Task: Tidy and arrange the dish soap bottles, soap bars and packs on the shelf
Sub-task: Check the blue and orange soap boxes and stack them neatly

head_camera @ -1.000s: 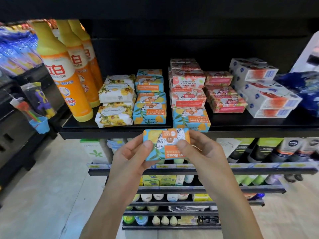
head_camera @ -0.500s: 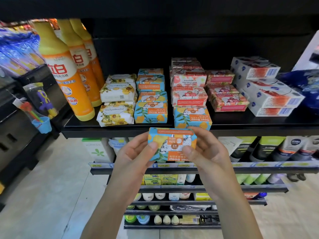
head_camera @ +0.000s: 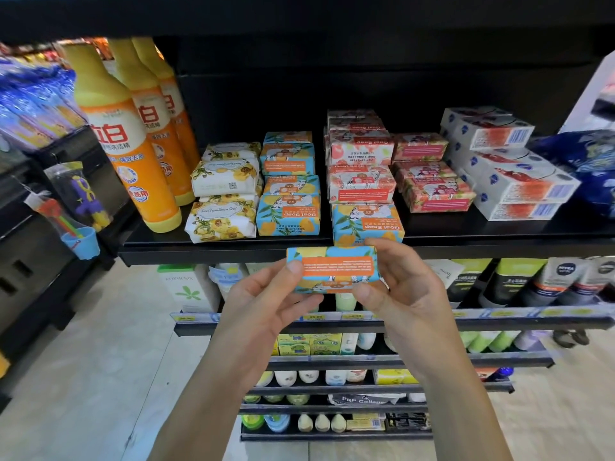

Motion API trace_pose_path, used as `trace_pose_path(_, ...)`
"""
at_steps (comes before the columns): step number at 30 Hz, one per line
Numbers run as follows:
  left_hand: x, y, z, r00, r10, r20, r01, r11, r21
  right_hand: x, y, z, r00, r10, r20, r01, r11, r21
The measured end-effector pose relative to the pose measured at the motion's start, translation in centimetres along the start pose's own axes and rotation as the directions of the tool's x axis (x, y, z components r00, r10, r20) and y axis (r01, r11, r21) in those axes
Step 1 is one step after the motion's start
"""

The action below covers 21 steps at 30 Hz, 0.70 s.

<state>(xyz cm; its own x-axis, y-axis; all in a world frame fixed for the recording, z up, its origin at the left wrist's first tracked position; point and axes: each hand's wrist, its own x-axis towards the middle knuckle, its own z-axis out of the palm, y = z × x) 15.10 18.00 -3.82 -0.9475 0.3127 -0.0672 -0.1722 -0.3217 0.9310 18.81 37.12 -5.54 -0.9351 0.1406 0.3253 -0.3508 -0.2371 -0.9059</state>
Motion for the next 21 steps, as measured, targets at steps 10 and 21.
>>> trace_pose_path(10, -0.1, 0.1, 0.3, 0.999, 0.044, -0.004, -0.044, 0.999, 0.018, 0.0, -0.6, 0.4, 0.957, 0.252, -0.144, -0.26, 0.965, -0.043)
trace_pose_path(21, -0.6, 0.6, 0.8, 0.998, 0.055, -0.013, -0.055, 0.998, 0.018, 0.0, -1.5, 0.8, 0.951, 0.271, -0.153, -0.276, 0.961, -0.019)
